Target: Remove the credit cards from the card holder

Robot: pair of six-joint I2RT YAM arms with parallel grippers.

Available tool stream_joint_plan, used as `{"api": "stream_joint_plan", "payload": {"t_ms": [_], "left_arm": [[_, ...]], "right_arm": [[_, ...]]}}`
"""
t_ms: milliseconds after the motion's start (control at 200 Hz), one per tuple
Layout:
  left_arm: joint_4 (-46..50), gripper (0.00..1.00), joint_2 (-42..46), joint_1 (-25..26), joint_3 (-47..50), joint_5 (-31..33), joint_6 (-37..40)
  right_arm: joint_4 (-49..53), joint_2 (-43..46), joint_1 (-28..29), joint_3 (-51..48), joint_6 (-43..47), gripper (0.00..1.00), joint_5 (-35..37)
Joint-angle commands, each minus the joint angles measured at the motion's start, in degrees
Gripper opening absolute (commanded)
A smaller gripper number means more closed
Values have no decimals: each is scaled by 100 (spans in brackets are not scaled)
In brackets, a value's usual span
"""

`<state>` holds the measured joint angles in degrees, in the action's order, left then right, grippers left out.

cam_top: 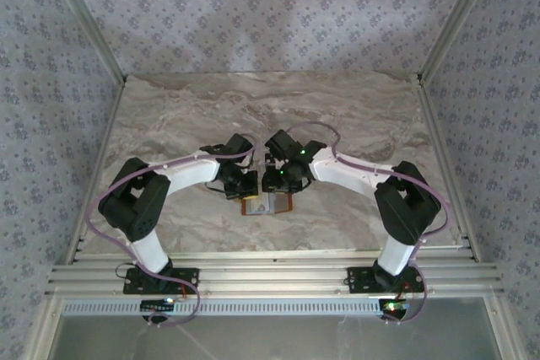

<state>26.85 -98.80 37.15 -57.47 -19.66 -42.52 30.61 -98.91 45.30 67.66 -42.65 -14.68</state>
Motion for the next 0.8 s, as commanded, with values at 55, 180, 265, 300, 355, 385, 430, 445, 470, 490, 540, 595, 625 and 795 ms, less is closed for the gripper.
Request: {"api": "stream_joint_plan", "payload": {"t_ms": [55, 180, 265, 300, 355, 385, 430, 445, 470, 490, 540, 595, 625, 795], "left_arm": [[78, 5, -86, 27, 68, 129, 120], [108, 5, -95, 21, 37, 134, 136], [116, 5, -95, 25, 34, 151, 143], [120, 5, -95, 21, 35, 147, 139], [132, 5, -96, 22, 30, 147, 133], [127, 5, -104, 23, 34, 140, 135], [127, 5, -104, 23, 31, 138, 132], [127, 5, -104, 25, 26, 137, 134], [136, 5, -104, 22, 30, 143, 130], [130, 5, -104, 23, 26, 146, 132], [144, 5, -104, 21, 30, 148, 135], [146, 5, -104, 22, 34, 148, 130], [145, 5, -104, 23, 32, 151, 135], [154, 5, -95, 21, 34, 147, 121]], "right_arm": [[-970, -239, -160, -379, -235, 25, -768], [-1288, -411, -214, -522, -268, 19, -960], [-1428, -483, -230, -554, -278, 18, -1029], [-1430, -520, -227, -557, -272, 18, -1037], [-1441, -571, -231, -553, -277, 17, -1050], [-1449, -597, -237, -568, -277, 17, -1057], [-1444, -620, -241, -566, -264, 17, -1056], [-1446, -627, -239, -565, -264, 17, -1054], [-1431, -634, -240, -556, -255, 17, -1042], [-1422, -637, -236, -552, -248, 17, -1025], [-1364, -645, -235, -546, -219, 17, -979], [-1294, -646, -240, -545, -196, 17, -910], [-1263, -654, -234, -548, -174, 18, -868], [-1144, -714, -235, -517, -91, 20, -757]]}}
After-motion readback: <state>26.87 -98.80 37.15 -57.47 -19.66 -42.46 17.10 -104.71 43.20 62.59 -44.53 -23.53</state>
